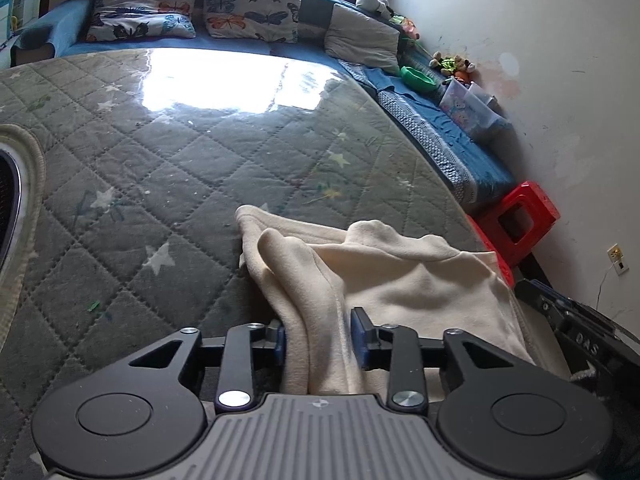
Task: Fold clothes
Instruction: 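Lower the sweatshirt onto the table and open both grippers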
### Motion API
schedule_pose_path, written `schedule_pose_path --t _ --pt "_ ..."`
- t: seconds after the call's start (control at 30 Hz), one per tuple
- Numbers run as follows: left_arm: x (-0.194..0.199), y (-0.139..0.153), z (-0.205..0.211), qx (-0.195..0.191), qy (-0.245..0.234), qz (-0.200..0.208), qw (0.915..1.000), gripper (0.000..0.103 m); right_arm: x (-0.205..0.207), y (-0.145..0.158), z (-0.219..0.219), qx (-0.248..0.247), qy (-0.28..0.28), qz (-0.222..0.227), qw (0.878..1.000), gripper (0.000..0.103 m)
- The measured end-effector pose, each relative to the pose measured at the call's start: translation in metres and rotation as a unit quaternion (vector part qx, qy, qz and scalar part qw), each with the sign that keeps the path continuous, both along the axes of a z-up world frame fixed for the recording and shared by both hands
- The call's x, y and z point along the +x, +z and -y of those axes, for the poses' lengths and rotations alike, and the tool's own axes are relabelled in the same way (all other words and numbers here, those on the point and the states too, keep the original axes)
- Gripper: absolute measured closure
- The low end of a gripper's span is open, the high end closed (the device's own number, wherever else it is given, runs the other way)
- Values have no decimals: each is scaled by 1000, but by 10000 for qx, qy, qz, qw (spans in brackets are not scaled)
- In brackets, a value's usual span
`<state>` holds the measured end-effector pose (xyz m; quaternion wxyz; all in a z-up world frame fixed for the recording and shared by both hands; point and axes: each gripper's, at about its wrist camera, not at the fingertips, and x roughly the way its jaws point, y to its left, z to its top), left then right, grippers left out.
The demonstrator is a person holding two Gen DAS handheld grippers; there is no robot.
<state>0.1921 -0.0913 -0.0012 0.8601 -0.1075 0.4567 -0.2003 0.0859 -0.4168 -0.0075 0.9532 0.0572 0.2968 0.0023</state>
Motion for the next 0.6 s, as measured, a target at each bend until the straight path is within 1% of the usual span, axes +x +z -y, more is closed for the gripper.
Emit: schedule_pose_path --t 0.03,0.07,0.1,0.17,0.27,0.33,0.4,0.53,0.6 --pt "0 -1 -1 25 12 -10 10000 63 -1 0 -3 -9 64 -9 10000 72" --pt "0 -2 -1 59 33 -12 10000 57 -2 -1 -7 -20 130 -18 9999 66" --pt "-1 -3 -2 92 49 -3 9999 56 -3 -2 -11 -40 189 -24 9998 59" --pt "-1 -4 -4 131 52 7 9999 55 -5 -3 -18 -74 289 -33 9995 57" --pt "-4 -5 -6 191 60 44 9998 50 -8 -5 -29 -78 444 -63 9990 47" --pt "-5 -5 -7 238 64 79 9997 48 -11 -7 -39 -118 540 -94 9984 46" --pt "-9 -5 -7 323 44 160 9993 44 -15 -10 -45 -146 596 -124 9980 38" --pt "-18 -5 -6 509 -49 356 9981 38 -21 -14 -56 -258 622 -184 9976 33" --pt "-23 -4 -5 615 -105 478 9969 34 -25 -17 -61 -338 634 -212 9972 26"
